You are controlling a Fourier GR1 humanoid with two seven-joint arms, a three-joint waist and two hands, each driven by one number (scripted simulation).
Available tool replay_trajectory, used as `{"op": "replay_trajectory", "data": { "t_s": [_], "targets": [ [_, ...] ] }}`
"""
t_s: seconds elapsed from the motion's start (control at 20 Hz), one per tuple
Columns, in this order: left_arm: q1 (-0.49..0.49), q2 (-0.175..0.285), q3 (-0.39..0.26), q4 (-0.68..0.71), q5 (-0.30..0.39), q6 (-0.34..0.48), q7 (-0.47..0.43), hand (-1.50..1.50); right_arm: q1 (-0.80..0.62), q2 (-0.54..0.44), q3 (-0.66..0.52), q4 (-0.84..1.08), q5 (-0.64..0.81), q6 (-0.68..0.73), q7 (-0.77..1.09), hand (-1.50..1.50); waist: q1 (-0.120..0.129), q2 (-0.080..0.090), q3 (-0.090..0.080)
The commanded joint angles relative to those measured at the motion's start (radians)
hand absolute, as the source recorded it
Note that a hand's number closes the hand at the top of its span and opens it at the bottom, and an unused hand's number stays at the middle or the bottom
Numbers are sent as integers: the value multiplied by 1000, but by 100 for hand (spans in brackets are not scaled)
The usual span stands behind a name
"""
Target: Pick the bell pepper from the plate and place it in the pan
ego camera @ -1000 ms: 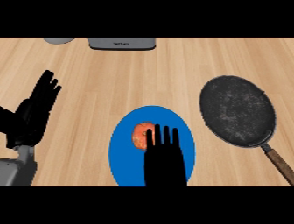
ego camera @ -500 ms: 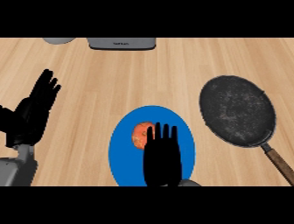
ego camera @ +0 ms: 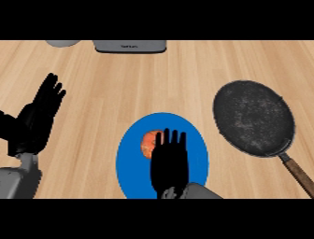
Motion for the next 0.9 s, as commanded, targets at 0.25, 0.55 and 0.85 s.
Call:
{"op": "replay_trajectory", "data": {
  "t_s": [0.25,0.55,0.85],
  "targets": [
    [0,-26,1,-76,-35,17,80,0,-37,15,20,162,-1,-133,-15,150,-2,0,1],
    [-25,-23,74,27,-30,-42,11,0,3,15,0,157,63,-153,-111,150,-9,0,0],
    [5,-57,51,8,-46,-60,6,0,5,15,55,154,59,-257,-71,150,-5,0,0]
  ]
}}
